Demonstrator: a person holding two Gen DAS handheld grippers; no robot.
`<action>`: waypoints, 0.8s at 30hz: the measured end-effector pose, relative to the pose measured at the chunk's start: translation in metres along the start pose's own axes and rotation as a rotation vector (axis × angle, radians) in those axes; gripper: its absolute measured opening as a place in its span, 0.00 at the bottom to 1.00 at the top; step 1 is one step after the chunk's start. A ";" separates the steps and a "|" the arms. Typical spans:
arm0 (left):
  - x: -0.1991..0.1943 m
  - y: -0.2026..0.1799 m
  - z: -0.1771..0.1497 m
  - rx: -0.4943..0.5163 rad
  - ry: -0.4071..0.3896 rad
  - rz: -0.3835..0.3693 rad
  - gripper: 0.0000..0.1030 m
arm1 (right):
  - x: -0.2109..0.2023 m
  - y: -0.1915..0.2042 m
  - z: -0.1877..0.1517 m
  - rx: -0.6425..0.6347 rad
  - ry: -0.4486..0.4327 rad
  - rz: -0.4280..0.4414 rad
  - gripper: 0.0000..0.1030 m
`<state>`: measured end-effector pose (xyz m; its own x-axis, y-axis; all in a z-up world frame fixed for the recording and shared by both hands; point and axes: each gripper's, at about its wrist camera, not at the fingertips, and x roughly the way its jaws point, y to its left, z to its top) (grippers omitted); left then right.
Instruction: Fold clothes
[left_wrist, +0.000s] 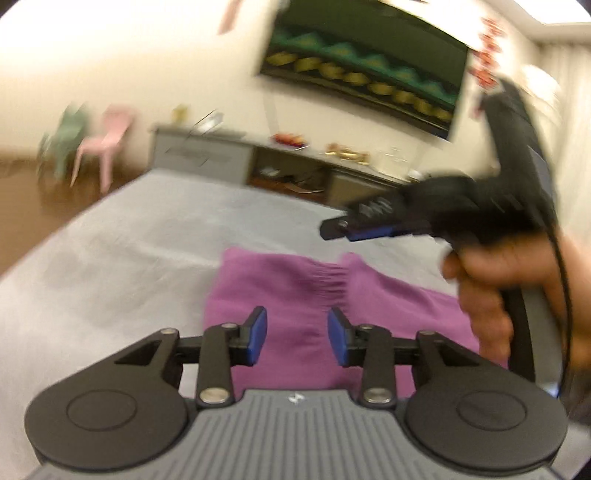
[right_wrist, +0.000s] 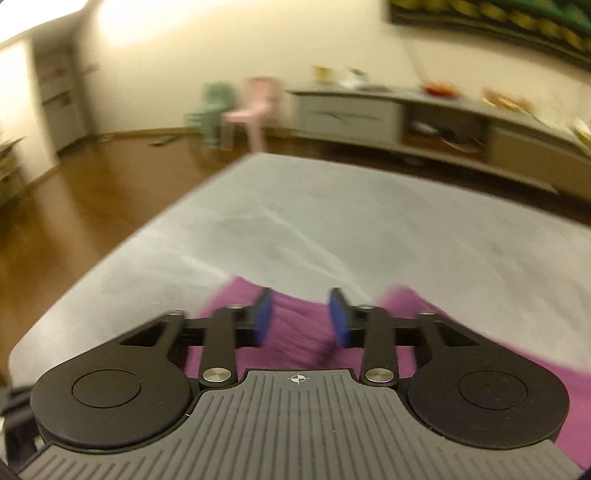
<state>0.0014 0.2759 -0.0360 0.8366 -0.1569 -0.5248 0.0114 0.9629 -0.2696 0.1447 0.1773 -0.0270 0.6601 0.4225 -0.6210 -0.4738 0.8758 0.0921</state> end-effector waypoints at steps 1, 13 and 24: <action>0.005 0.005 0.003 -0.018 0.023 0.040 0.34 | 0.012 0.003 -0.002 -0.035 0.036 0.013 0.06; 0.023 0.047 0.004 -0.288 0.185 -0.004 0.35 | 0.046 0.042 0.016 -0.160 0.094 -0.013 0.12; 0.043 0.038 -0.002 -0.246 0.221 0.003 0.42 | -0.032 0.009 -0.047 -0.013 0.035 -0.002 0.20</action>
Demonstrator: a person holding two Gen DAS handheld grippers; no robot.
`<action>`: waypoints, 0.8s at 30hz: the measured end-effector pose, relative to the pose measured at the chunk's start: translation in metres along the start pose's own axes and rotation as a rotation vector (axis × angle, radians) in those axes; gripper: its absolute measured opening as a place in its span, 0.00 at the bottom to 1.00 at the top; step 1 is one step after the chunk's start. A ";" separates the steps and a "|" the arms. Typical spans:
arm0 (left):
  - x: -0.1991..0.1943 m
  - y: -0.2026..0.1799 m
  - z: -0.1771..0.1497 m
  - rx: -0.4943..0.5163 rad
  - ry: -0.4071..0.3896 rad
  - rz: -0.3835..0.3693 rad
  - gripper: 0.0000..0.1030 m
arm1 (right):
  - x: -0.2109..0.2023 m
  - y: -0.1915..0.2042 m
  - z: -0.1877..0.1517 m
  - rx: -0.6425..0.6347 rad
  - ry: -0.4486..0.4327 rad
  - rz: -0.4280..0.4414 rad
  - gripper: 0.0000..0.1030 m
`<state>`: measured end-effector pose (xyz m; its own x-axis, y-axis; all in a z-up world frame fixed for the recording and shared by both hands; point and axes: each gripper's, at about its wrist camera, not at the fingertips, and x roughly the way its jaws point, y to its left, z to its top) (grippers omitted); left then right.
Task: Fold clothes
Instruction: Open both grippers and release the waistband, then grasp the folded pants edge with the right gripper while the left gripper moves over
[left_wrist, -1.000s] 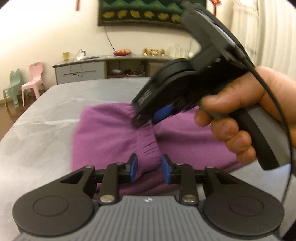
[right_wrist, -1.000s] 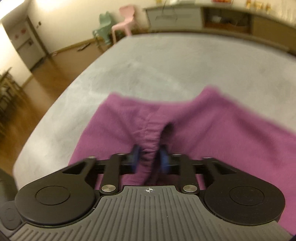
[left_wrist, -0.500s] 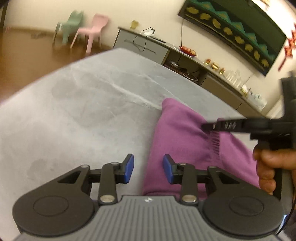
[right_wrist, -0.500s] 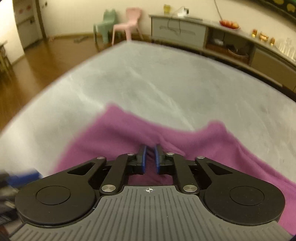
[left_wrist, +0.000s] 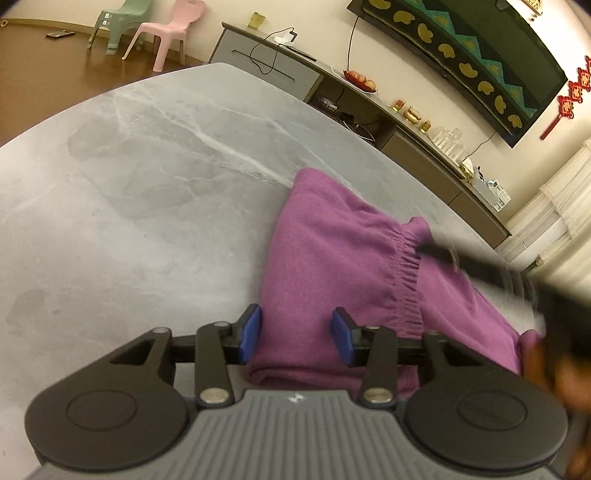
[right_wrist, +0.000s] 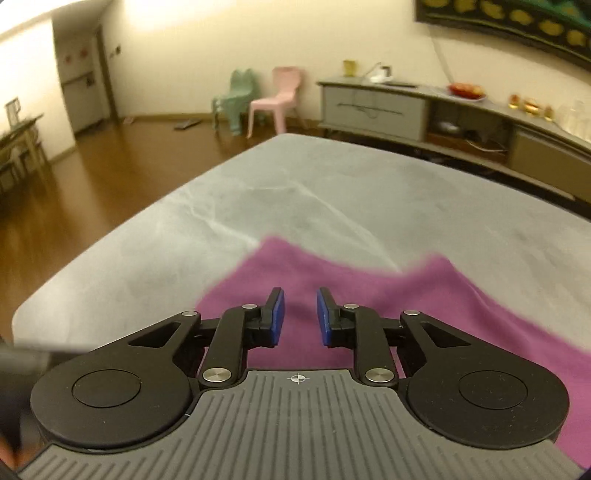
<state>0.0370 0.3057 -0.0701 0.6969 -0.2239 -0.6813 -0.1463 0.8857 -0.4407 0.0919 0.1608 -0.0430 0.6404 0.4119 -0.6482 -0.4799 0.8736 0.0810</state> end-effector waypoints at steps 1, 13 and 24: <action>0.000 -0.004 -0.001 0.012 -0.002 0.011 0.42 | 0.004 -0.002 -0.015 -0.009 0.053 -0.003 0.18; -0.040 -0.049 -0.023 0.185 -0.201 0.035 0.11 | 0.027 -0.043 -0.017 0.154 0.231 0.131 0.29; -0.040 -0.077 -0.037 0.412 -0.271 0.085 0.11 | 0.000 0.034 0.071 0.043 0.233 0.148 0.79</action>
<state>-0.0054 0.2317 -0.0305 0.8599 -0.0784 -0.5043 0.0406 0.9955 -0.0855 0.1182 0.2095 0.0132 0.4077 0.4691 -0.7834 -0.5284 0.8209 0.2166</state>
